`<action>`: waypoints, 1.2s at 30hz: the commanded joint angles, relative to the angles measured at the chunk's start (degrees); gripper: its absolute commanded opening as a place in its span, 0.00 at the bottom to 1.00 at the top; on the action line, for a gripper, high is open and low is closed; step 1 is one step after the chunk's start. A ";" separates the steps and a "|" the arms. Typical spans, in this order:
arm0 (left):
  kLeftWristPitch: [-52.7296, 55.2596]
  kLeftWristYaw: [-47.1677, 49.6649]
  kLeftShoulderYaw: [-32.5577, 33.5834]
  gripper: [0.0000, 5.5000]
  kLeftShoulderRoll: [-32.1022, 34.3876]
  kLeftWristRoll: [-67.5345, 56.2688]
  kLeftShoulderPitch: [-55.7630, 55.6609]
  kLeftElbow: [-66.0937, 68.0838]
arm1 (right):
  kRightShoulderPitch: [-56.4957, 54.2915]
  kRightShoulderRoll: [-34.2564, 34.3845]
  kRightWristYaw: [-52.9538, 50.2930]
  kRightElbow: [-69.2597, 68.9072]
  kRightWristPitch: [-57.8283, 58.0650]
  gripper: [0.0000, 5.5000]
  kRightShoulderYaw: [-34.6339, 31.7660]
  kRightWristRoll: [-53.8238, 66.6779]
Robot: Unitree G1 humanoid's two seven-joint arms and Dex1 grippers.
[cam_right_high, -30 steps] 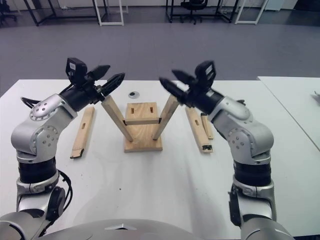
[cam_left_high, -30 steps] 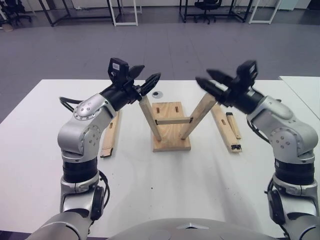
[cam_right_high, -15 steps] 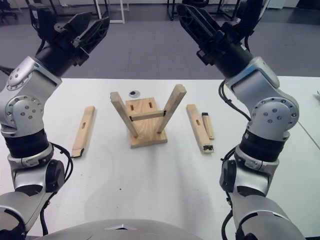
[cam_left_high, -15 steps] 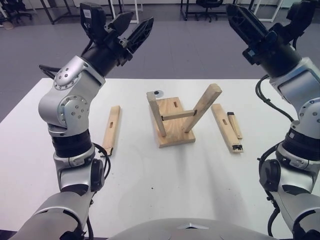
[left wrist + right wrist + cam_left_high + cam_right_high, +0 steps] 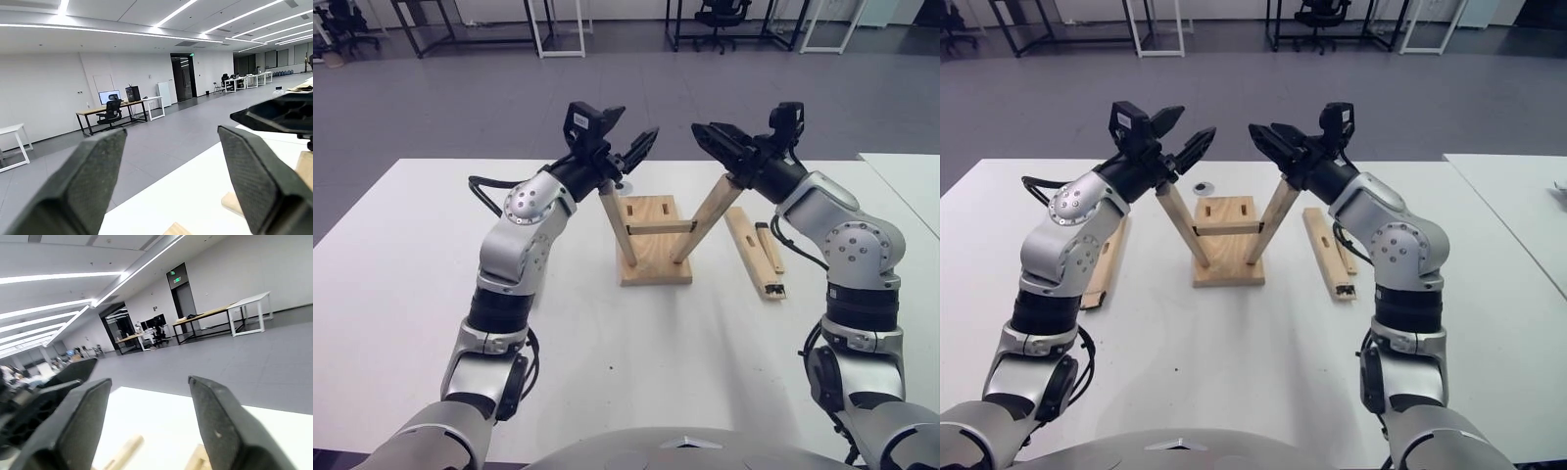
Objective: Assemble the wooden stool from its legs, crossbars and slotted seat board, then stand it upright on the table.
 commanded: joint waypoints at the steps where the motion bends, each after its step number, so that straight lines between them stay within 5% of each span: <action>1: 8.19 0.42 6.83 0.62 0.38 -8.42 -3.65 -3.32 | -9.62 1.47 -5.67 4.47 -0.07 0.54 -6.94 5.55; 4: 11.57 2.12 14.97 0.62 3.42 -14.12 -7.87 -5.34 | -14.82 -1.60 -5.63 18.21 -3.36 0.54 -10.73 2.93; 8: 16.11 3.06 22.45 0.62 8.82 -19.35 -4.85 -10.07 | -3.17 -10.82 14.67 23.82 -14.56 0.54 11.77 -20.97; 10: 18.17 -1.70 26.09 0.62 16.69 -17.47 6.46 -13.41 | 5.52 -14.68 24.89 13.53 -16.04 0.54 18.82 -23.63; 13: 19.88 -16.16 31.97 0.62 29.28 -13.49 34.32 -20.09 | 11.72 -13.42 27.75 -8.52 -7.71 0.54 20.26 -13.43; 16: 20.12 -22.88 25.54 0.62 35.11 -11.19 48.86 -26.25 | 9.37 -5.47 21.90 -15.92 -3.31 0.54 27.39 -13.56; 18: 19.19 -24.30 19.44 0.62 36.62 -9.48 51.50 -29.29 | 8.19 -5.33 21.21 -14.18 -3.36 0.54 25.43 -14.67; 20: 14.28 -24.64 10.26 0.62 40.24 -0.21 50.50 -25.83 | 5.63 -9.56 18.92 -0.49 -9.01 0.54 23.42 -24.48; 24: 6.24 -23.67 -6.31 0.62 40.28 16.83 40.16 -15.47 | 2.48 -12.99 13.92 28.99 -26.70 0.54 31.80 -47.45; 28: 4.54 -23.86 -9.72 0.62 35.18 17.02 36.61 -13.57 | 6.03 -10.70 23.54 35.29 -36.02 0.54 35.59 -51.37; 33: -5.82 -17.59 -13.38 0.62 17.82 21.03 15.91 13.10 | 11.30 -14.42 29.57 32.78 -37.49 0.54 33.66 -52.41; 36: -9.50 -18.06 -9.19 0.62 22.37 21.99 16.44 16.11 | 11.04 -16.85 29.50 33.40 -38.81 0.54 32.55 -55.43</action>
